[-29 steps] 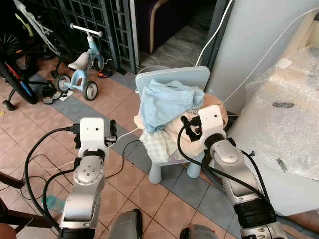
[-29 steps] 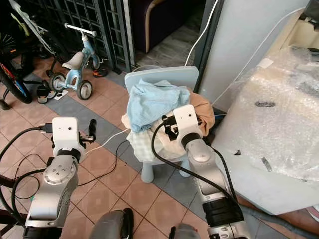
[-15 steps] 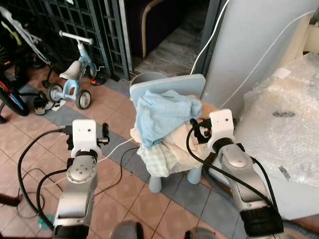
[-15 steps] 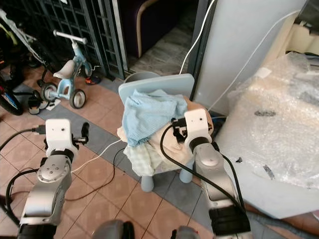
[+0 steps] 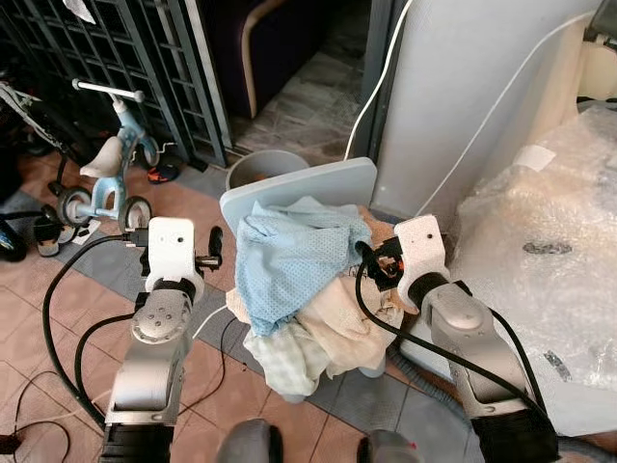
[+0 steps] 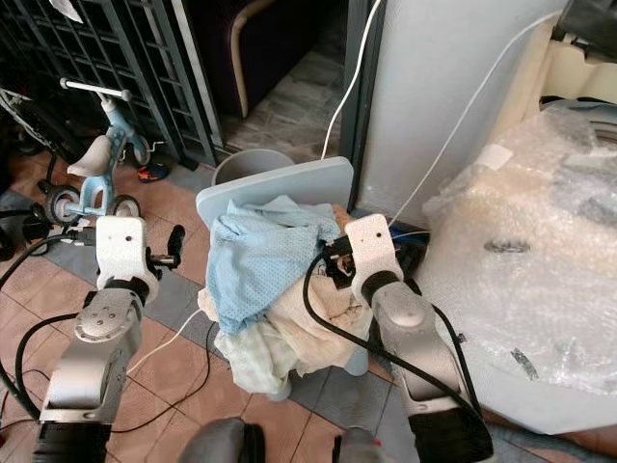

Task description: Clothes washing

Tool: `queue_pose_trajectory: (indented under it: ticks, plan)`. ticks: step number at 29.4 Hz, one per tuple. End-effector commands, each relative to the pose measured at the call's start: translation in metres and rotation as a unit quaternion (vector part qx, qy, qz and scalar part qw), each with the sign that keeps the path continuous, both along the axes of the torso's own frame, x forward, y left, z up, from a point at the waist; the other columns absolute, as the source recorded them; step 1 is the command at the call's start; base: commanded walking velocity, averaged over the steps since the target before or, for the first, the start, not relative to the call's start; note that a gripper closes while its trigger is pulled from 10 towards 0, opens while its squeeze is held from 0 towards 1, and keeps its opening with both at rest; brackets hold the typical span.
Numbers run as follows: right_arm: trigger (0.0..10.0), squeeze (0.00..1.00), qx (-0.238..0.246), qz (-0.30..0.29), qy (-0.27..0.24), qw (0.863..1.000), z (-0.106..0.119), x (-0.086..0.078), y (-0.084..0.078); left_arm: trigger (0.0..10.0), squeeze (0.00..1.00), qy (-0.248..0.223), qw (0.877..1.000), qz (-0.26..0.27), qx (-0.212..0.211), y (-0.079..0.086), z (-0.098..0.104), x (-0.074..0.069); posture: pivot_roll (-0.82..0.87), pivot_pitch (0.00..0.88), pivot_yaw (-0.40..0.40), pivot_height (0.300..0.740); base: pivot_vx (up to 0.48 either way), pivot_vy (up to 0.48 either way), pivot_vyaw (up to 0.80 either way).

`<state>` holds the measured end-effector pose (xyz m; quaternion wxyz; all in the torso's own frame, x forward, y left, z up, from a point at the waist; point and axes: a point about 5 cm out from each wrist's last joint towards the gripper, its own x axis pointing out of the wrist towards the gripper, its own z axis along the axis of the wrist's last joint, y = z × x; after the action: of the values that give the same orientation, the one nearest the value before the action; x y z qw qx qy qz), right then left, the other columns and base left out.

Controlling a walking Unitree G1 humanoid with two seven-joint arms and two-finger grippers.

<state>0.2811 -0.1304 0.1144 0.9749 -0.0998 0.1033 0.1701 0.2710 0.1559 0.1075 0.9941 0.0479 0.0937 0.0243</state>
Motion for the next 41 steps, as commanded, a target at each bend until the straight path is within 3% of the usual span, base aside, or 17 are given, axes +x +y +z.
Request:
queue_pose_trajectory:
  ticks: [1, 5, 7, 9, 15, 17, 20, 32, 38, 41]
  plan:
    - [10.0, 0.0, 0.012, 0.026, 0.004, 1.0, -0.001, -0.003, 0.013, 10.0, 0.0, 0.026, 1.0, 0.009, 0.014, 0.006, -0.006, -0.009, 0.01, 0.139, 0.075, 0.74, 0.0, 0.0, 0.0]
    - [10.0, 0.0, 0.051, 0.022, 0.032, 0.998, -0.005, 0.003, 0.028, 10.0, 0.0, 0.072, 0.997, -0.026, 0.03, 0.002, -0.018, -0.019, 0.03, 0.136, 0.053, 0.74, 0.0, 0.0, 0.0]
    - [10.0, 0.0, 0.043, 0.026, 0.025, 0.998, -0.006, 0.012, 0.041, 10.0, 0.0, 0.104, 0.993, -0.055, 0.028, -0.002, -0.024, -0.024, 0.05, 0.138, 0.037, 0.74, 0.0, 0.0, 0.0]
    - [10.0, 0.0, 0.02, 0.023, 0.013, 0.999, -0.008, 0.018, 0.045, 10.0, 0.0, 0.101, 0.994, -0.043, 0.024, 0.0, -0.022, -0.025, 0.06, 0.143, 0.031, 0.74, 0.0, 0.0, 0.0]
    - [10.0, 0.0, 0.004, -0.009, 0.04, 0.999, -0.023, 0.033, 0.039, 10.0, 0.0, 0.099, 0.994, -0.052, -0.007, 0.001, -0.019, -0.036, 0.09, 0.167, -0.007, 0.74, 0.0, 0.0, 0.0]
    - [10.0, 0.0, -0.018, -0.03, 0.068, 0.997, -0.035, 0.038, 0.033, 10.0, 0.0, 0.087, 0.994, -0.06, -0.009, 0.0, -0.016, -0.037, 0.1, 0.168, -0.018, 0.74, 0.0, 0.0, 0.0]
    - [10.0, 0.0, -0.007, -0.045, 0.078, 0.996, -0.041, 0.046, 0.031, 10.0, 0.0, 0.074, 0.995, -0.064, 0.01, 0.0, -0.013, -0.038, 0.12, 0.168, -0.033, 0.74, 0.0, 0.0, 0.0]
    - [10.0, 0.0, 0.026, -0.03, -0.001, 0.999, -0.003, 0.079, 0.062, 10.0, 0.0, 0.015, 0.999, -0.034, 0.018, 0.005, 0.01, -0.041, 0.16, 0.216, -0.046, 0.74, 0.0, 0.0, 0.0]
    - [10.0, 0.0, -0.003, -0.013, -0.015, 1.0, 0.012, 0.091, 0.056, 10.0, 0.0, 0.008, 1.0, -0.013, 0.026, 0.009, 0.018, -0.04, 0.16, 0.255, -0.038, 0.74, 0.0, 0.0, 0.0]
    - [10.0, 0.0, -0.023, 0.008, 0.017, 1.0, 0.013, 0.094, 0.047, 10.0, 0.0, 0.005, 1.0, -0.005, 0.022, 0.009, 0.02, -0.042, 0.13, 0.266, -0.049, 0.74, 0.0, 0.0, 0.0]
